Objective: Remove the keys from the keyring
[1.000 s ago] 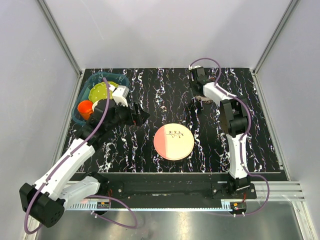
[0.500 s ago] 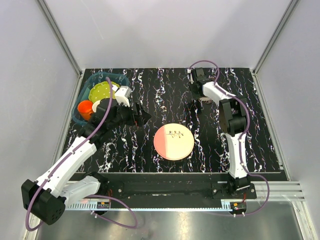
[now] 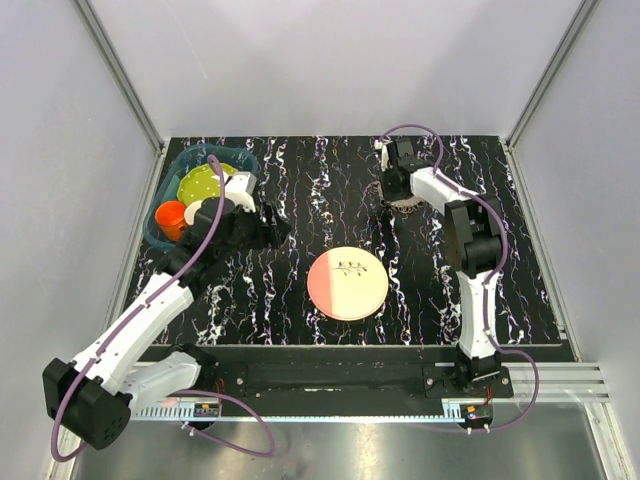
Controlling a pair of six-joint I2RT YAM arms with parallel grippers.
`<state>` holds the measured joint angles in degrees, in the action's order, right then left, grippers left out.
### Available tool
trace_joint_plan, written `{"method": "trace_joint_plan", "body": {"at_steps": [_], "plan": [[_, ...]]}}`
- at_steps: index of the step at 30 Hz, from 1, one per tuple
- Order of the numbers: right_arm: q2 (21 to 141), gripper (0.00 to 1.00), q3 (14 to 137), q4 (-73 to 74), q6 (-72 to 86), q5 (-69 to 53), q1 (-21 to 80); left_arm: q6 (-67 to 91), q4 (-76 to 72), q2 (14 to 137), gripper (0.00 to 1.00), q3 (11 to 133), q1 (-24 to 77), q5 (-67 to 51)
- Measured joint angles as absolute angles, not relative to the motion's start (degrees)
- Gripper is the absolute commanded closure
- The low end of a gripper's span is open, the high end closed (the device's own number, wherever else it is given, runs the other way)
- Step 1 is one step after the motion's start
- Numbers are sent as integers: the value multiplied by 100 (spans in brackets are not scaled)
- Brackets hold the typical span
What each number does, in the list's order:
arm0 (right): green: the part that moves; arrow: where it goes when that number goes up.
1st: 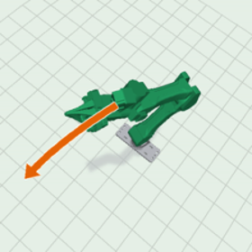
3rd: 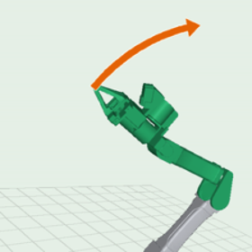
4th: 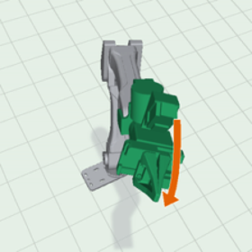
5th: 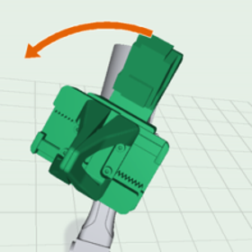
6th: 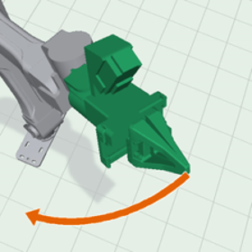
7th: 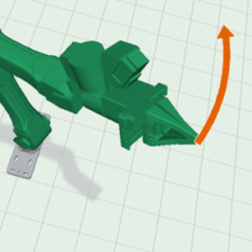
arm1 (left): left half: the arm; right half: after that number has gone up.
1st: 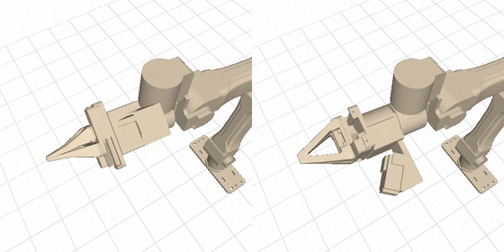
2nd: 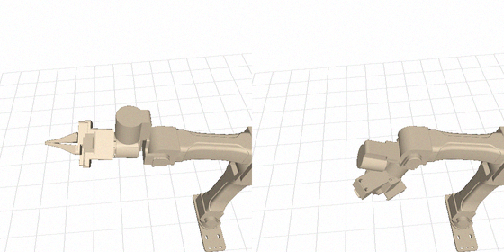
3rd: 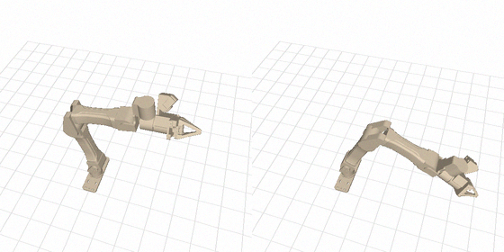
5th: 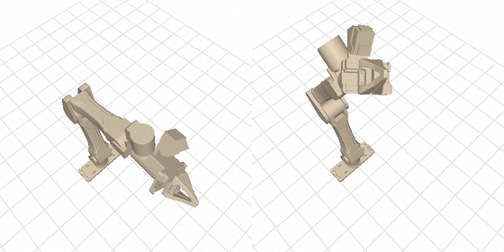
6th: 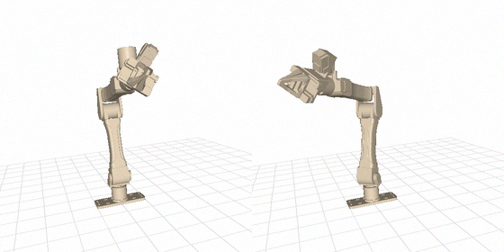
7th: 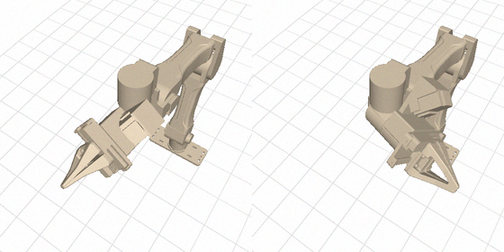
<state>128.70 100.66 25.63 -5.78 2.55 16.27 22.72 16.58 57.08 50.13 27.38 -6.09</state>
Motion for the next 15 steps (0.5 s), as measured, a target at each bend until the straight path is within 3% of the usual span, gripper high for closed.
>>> {"method": "trace_joint_plan", "body": {"at_steps": [4,15], "plan": [[12387,100,9402,2165,-467,-292,1636,2432,1778,5806,33,5011,2738,-23],[11701,100,8396,862,-12,-1413,2043,3371,1949,7478,24,5898,2596,-148]]}}
